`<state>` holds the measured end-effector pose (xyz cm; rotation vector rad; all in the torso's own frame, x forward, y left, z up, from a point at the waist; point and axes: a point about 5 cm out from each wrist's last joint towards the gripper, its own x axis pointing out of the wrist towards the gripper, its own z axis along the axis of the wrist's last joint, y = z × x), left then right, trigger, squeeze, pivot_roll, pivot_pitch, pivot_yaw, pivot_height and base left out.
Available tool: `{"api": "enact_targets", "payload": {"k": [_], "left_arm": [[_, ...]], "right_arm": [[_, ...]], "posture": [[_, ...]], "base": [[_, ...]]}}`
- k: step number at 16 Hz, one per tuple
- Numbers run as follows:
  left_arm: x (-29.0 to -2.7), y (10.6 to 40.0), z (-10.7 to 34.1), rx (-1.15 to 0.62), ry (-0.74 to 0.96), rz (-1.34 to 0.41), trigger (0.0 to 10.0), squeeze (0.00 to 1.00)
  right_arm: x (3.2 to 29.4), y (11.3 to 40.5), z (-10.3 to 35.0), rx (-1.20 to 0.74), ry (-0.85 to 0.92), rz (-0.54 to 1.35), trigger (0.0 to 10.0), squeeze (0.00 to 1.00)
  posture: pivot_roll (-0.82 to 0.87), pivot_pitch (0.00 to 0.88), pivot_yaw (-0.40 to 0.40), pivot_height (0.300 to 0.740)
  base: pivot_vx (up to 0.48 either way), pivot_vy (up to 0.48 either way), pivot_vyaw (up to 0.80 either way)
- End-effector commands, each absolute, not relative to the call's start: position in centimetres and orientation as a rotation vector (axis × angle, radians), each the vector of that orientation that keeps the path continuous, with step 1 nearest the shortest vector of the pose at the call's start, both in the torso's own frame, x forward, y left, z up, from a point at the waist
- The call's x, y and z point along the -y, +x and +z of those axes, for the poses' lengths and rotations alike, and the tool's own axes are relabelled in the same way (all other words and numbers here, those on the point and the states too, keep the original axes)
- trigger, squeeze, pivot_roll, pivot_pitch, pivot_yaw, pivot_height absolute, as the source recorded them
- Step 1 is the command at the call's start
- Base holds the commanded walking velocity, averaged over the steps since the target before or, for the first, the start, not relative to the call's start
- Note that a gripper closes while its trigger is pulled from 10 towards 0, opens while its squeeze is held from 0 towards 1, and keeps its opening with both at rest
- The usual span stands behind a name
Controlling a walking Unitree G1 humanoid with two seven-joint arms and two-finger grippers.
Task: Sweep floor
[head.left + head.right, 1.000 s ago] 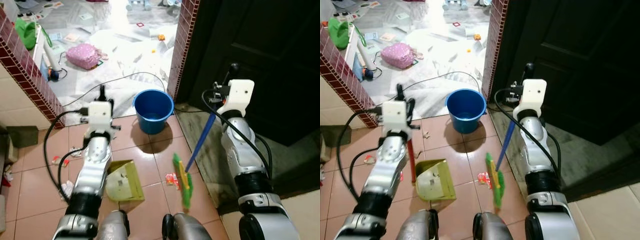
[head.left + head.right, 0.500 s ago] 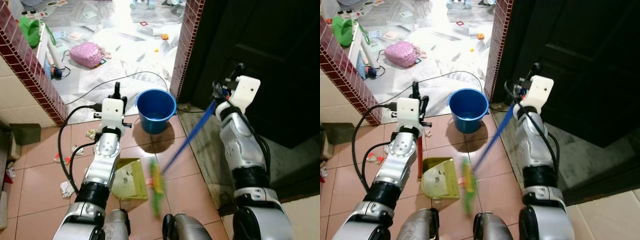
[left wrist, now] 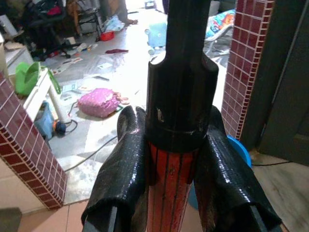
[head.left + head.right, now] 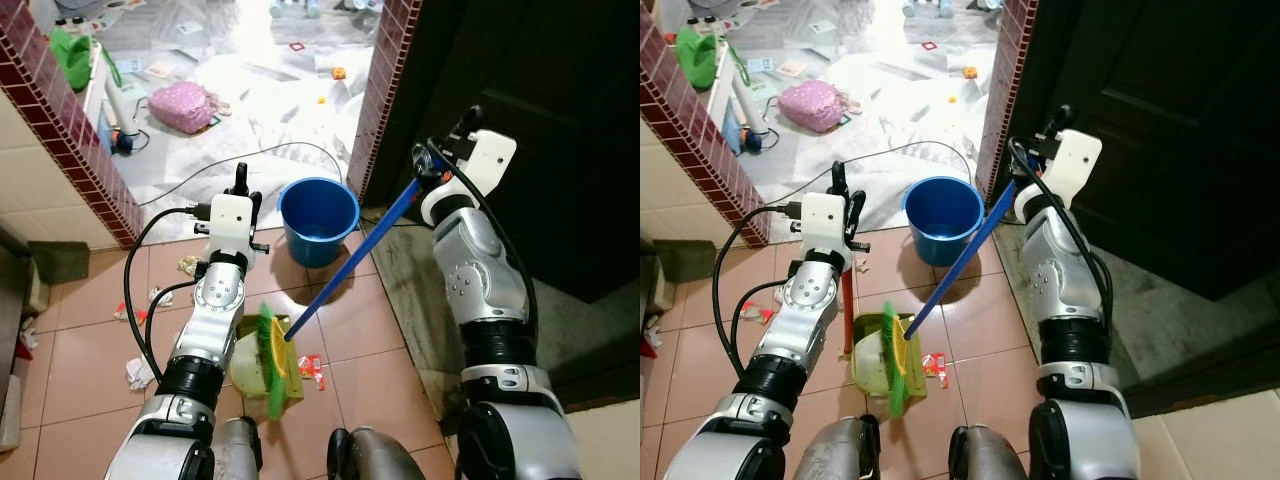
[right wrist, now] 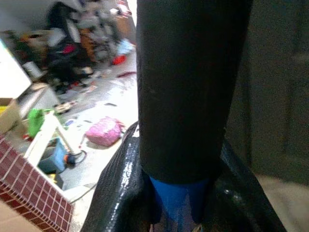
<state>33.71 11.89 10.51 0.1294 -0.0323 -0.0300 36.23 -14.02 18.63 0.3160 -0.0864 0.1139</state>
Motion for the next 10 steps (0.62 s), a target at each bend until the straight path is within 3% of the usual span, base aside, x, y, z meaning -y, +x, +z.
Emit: {"api": "enact_targets", "payload": {"k": [1, 7, 10], "left_arm": [[-11.7, 33.3, 9.2, -0.045, 0.088, -0.052, 10.0, 0.00], [-12.9, 33.3, 12.7, 0.047, 0.094, -0.036, 10.0, 0.00], [-13.1, 31.7, 12.4, -0.019, 0.101, -0.056, 10.0, 0.00]], "right_arm": [[13.9, 36.1, 21.9, 0.232, 0.257, 0.159, 10.0, 0.00], [14.9, 36.3, 24.4, 0.363, 0.059, 0.131, 10.0, 0.00], [15.7, 36.1, 23.1, 0.332, -0.075, 0.075, 10.0, 0.00]], "posture": [[-0.06, 0.141, -0.057, 0.740], [-0.05, 0.137, -0.047, 0.740], [-0.05, 0.137, -0.051, 0.740]], "base": [[0.000, 0.000, 0.00], [0.000, 0.000, 0.00], [0.000, 0.000, 0.00]]}}
